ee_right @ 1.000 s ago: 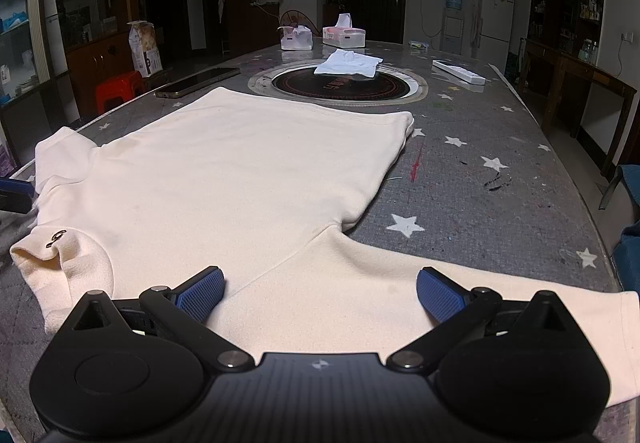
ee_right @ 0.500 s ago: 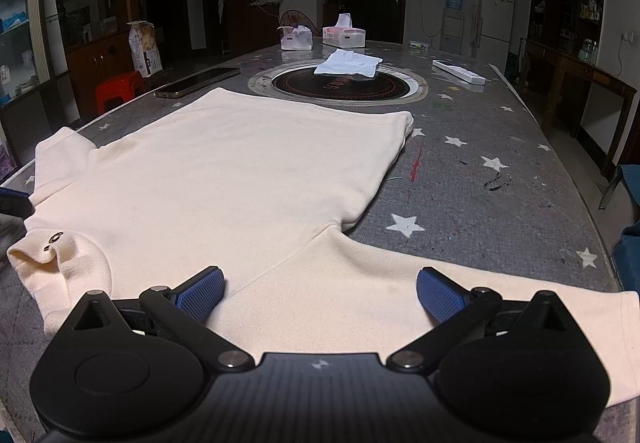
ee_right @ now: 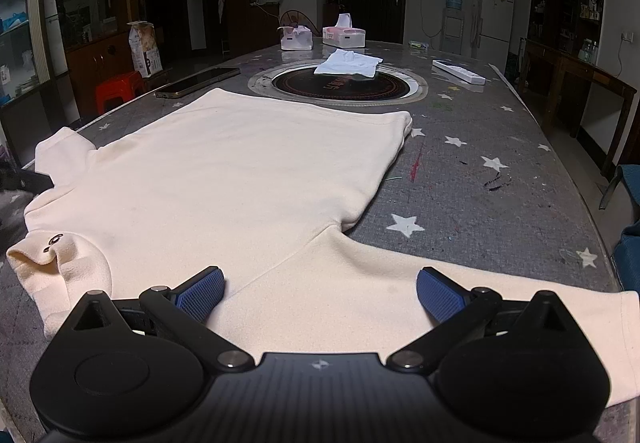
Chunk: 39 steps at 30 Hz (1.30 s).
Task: Fold clothes
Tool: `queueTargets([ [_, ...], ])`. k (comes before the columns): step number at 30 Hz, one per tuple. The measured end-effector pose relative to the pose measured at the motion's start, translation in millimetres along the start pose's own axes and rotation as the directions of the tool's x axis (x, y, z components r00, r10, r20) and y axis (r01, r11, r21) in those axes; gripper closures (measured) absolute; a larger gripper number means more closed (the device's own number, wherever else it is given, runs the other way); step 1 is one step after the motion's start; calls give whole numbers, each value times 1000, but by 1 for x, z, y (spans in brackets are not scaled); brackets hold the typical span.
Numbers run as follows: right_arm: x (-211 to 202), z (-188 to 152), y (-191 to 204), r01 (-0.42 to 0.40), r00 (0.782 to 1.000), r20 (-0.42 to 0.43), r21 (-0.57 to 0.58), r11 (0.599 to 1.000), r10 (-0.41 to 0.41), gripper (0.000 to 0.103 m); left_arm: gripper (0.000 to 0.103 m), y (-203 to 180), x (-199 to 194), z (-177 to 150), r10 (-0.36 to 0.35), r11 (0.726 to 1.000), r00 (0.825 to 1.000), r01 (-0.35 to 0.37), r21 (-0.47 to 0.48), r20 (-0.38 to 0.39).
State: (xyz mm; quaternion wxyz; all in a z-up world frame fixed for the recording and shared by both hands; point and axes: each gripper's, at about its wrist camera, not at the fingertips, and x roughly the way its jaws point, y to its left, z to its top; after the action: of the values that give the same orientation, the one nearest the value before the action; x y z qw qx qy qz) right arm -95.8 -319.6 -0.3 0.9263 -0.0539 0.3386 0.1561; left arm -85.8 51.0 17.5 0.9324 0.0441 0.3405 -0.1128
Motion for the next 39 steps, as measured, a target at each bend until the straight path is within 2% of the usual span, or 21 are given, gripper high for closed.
queueTargets([
  [4, 0, 0, 0, 0, 1000, 0, 0, 1000, 0, 0, 95, 8, 4, -8, 114, 987, 993, -116, 111, 23],
  [7, 0, 0, 0, 0, 1000, 0, 0, 1000, 0, 0, 94, 15, 5, -5, 130, 985, 991, -130, 114, 13],
  [11, 0, 0, 0, 1, 1000, 0, 0, 1000, -1, 0, 91, 9, -2, 1, 85, 993, 996, -86, 80, 16],
  [14, 0, 1, 0, 1, 1000, 0, 0, 1000, -1, 0, 91, -6, -13, 6, 6, 997, 999, -10, 76, 53],
  [17, 0, 0, 0, 1, 1000, 0, 0, 1000, -1, 0, 90, -21, -15, 11, -91, 995, 994, 87, 55, 68],
  [20, 0, 0, 0, 0, 1000, 0, 0, 1000, 0, 0, 90, -36, -4, 10, -130, 990, 990, 126, 68, 49],
  [23, 0, 1, 0, 1, 1000, 0, 0, 1000, -1, 0, 90, -44, 5, 1, -132, 988, 991, 130, 89, 19],
  [32, -8, 8, 2, 9, 999, 48, 4, 1000, -10, 0, 90, -44, 6, -2, -115, 989, 993, 114, 91, 13],
  [36, -13, 20, 1, -140, 989, 58, 66, 988, 136, 1, 89, -42, 6, -2, -116, 990, 993, 114, 81, 12],
  [39, -4, 20, 5, -167, 986, 33, 45, 985, 166, 1, 89, -42, 6, -2, -115, 991, 993, 114, 77, 15],
])
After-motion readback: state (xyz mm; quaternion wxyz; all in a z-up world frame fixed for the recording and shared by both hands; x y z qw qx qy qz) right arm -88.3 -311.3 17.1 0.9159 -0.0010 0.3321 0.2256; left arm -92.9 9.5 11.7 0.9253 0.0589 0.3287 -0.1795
